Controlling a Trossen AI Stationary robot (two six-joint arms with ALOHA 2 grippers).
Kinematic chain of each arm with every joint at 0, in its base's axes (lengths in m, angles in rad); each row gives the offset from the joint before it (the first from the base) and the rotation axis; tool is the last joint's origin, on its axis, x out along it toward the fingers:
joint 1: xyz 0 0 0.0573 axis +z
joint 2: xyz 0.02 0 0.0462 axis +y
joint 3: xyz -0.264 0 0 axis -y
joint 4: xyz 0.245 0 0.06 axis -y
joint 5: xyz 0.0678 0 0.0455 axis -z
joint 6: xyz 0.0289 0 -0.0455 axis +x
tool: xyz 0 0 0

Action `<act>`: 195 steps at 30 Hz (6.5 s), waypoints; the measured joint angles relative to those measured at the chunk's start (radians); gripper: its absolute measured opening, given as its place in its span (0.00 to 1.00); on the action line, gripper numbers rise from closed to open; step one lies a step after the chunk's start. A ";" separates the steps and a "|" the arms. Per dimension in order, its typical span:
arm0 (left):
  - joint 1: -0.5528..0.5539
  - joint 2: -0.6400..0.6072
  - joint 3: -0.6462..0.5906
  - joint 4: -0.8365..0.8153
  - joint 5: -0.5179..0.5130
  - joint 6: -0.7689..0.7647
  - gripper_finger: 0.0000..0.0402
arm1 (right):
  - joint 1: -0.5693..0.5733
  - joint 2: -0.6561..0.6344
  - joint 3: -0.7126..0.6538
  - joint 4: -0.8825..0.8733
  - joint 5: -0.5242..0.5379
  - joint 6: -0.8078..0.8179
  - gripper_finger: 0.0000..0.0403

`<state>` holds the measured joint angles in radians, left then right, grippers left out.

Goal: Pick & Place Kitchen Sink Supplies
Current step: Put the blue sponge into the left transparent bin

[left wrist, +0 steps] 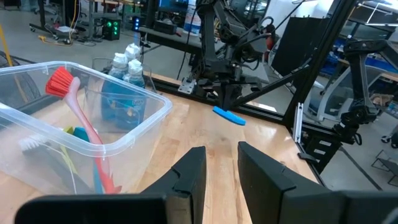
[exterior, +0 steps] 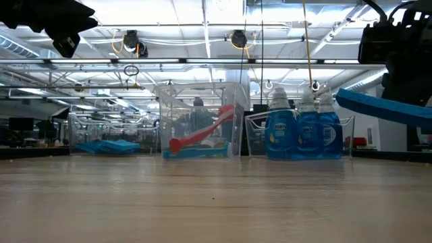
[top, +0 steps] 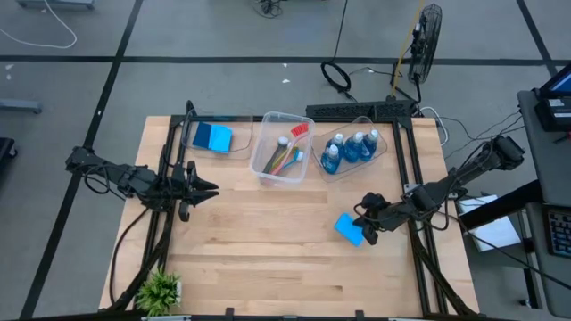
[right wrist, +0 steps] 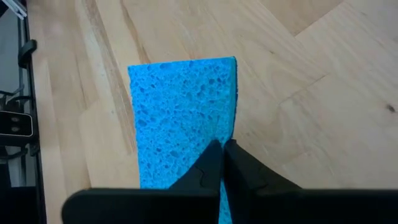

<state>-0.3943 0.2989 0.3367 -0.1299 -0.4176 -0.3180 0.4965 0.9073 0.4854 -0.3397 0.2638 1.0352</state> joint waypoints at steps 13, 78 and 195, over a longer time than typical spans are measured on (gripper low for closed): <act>0.000 0.000 0.000 0.000 0.000 0.000 0.23 | 0.000 0.010 0.001 0.159 0.043 -0.033 0.00; 0.000 0.000 0.000 -0.002 0.000 0.005 0.23 | -0.369 0.289 0.436 0.736 -0.077 -0.742 0.00; 0.036 0.567 0.311 0.343 -0.552 0.439 0.65 | -0.669 0.907 1.011 0.753 -0.182 -0.943 0.00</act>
<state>-0.3584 0.8661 0.6472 0.2128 -0.9699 0.1207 -0.1730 1.8145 1.4967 0.4138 0.0814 0.0925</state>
